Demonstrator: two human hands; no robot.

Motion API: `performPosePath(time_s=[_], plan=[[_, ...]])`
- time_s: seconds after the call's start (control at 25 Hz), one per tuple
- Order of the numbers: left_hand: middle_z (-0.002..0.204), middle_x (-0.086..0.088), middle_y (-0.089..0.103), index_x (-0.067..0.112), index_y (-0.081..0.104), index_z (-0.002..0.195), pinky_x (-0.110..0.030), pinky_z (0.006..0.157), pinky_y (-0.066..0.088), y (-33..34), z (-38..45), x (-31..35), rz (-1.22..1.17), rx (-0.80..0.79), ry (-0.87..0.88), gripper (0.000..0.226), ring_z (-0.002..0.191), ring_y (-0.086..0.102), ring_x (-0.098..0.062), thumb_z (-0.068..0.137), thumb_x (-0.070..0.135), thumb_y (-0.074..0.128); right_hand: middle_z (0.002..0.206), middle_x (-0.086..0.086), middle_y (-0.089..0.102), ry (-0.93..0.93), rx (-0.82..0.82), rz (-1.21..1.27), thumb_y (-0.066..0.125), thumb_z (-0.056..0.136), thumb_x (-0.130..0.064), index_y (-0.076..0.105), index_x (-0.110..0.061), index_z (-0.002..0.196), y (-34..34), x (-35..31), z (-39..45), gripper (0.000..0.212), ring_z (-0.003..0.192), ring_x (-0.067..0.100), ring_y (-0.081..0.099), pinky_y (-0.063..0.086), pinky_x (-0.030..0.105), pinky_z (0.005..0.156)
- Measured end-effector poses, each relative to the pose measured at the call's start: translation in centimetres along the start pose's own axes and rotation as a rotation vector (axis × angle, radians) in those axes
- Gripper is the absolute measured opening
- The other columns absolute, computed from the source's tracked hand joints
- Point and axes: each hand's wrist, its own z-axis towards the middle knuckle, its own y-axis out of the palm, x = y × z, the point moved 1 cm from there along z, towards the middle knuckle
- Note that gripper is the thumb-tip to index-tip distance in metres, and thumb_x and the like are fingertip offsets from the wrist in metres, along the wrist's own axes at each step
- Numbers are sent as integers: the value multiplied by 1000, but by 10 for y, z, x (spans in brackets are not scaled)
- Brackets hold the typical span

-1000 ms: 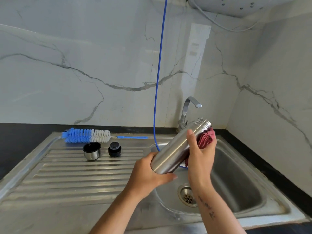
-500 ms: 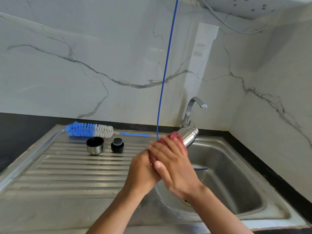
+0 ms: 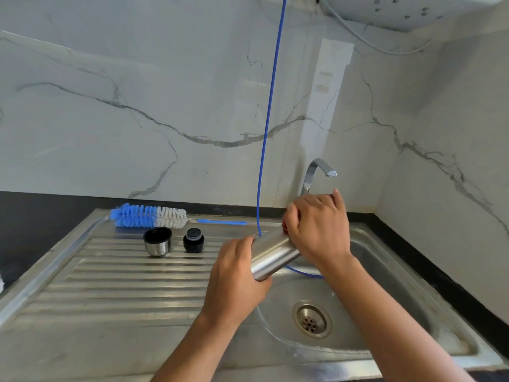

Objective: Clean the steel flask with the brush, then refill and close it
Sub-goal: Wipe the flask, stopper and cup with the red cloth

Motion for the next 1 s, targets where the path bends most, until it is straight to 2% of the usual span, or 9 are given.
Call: performPosePath(time_s=[0.08,0.2,0.32,0.4,0.56,0.68,0.76,0.88,1.0], plan=[[94,-6,70,5,69,111,-31,73,54,1,2,0,-31,14,-30,67,84,68,-28,50,19,90,100,-2,68,-100,95,88,41,100,-32,72,-20,95,0,-11,-33,33,102,26,59,31,52,115],[86,-6,69,7,67,97,-36,69,57,3,2,2,-187,96,-58,30,76,67,-27,78,30,60,122,1,67,-396,113,211,42,100,-34,71,-14,119,9,-44,-67,41,122,30,56,28,57,117],[80,-1,65,9,63,90,-23,66,48,0,5,1,-272,151,-77,25,70,63,-18,80,32,61,116,-1,71,-578,182,220,41,99,-38,75,-17,110,12,-46,-40,41,118,27,61,31,56,116],[82,-1,66,9,66,94,-28,65,51,-3,8,-4,-254,169,-112,32,73,66,-21,72,29,77,102,-4,72,-550,212,174,42,98,-37,74,-20,94,9,-39,-16,37,106,25,63,32,54,113],[98,-6,69,6,70,116,-33,74,56,-3,8,-8,-172,113,-79,68,85,68,-26,55,22,95,94,-10,68,-25,180,88,41,97,-40,68,-26,79,-1,-12,25,35,99,21,59,39,49,99],[100,-3,68,7,69,119,-27,76,54,-4,5,-4,-201,105,-61,69,88,66,-21,57,24,94,103,-4,66,477,188,595,37,102,-46,66,-27,90,-8,2,30,37,100,20,59,44,36,83],[95,2,67,11,69,115,-27,72,54,-5,5,0,-264,104,-96,63,83,65,-17,58,25,93,99,-6,66,704,268,944,33,106,-54,61,-34,94,-9,-7,19,36,94,14,62,49,38,83],[84,10,68,23,70,104,-23,63,52,-11,6,11,-431,111,-206,51,74,66,-10,59,27,94,103,-3,71,843,181,1273,18,94,-82,63,-36,111,-9,-36,-12,66,98,21,68,56,56,94],[81,8,75,31,71,98,-21,61,54,-19,8,16,-670,-3,-353,47,71,70,-8,59,33,97,108,-4,77,846,4,1453,22,97,-78,68,-33,119,-5,-58,-37,68,105,14,72,55,45,99]])
